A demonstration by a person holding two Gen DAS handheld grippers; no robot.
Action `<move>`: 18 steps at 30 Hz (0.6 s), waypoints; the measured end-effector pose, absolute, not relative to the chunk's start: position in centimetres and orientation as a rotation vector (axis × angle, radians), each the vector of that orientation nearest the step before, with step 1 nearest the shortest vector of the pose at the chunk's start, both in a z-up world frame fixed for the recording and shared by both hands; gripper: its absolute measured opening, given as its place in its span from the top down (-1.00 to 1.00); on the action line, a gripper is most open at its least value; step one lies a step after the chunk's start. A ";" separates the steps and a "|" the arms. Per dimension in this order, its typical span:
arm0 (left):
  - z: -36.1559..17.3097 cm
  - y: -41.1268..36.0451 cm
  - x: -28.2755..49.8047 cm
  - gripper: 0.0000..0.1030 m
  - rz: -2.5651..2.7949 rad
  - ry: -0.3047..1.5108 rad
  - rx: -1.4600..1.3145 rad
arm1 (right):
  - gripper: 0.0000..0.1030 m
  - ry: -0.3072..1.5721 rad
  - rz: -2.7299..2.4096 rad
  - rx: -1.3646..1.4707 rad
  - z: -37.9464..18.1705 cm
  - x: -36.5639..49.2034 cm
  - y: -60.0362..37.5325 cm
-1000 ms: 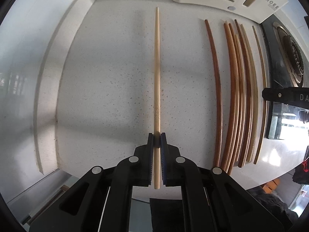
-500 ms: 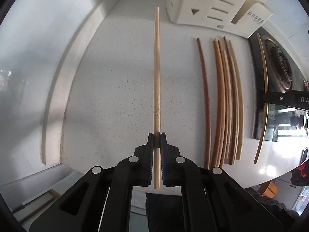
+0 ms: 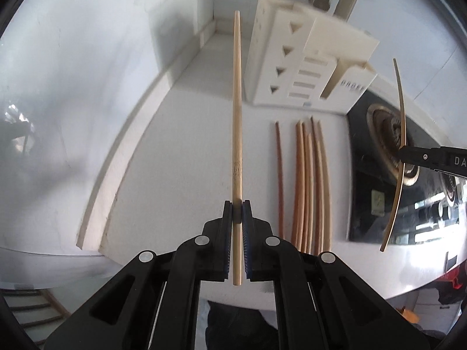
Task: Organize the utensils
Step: 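Lift both held chopsticks up toward the cream utensil holder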
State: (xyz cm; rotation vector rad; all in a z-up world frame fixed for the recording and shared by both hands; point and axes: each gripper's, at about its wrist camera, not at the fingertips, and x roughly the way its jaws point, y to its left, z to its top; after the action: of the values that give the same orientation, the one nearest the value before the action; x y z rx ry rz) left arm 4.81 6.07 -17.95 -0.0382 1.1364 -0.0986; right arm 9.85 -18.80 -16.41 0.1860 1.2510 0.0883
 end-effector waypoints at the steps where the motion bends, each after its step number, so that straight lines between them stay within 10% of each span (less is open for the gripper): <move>1: -17.4 5.9 4.6 0.88 -0.097 1.106 -0.032 | 0.87 1.236 0.090 0.186 -16.1 9.7 -18.9; 18: -11.0 2.8 4.5 0.88 -0.117 0.738 -0.002 | 0.87 0.920 0.092 0.129 -10.3 9.2 -18.6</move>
State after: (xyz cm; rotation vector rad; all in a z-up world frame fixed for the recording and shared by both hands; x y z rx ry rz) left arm 4.48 2.83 -11.01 -0.0016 0.7377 -0.1166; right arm 9.20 -18.57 -10.31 0.1288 0.9202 0.0922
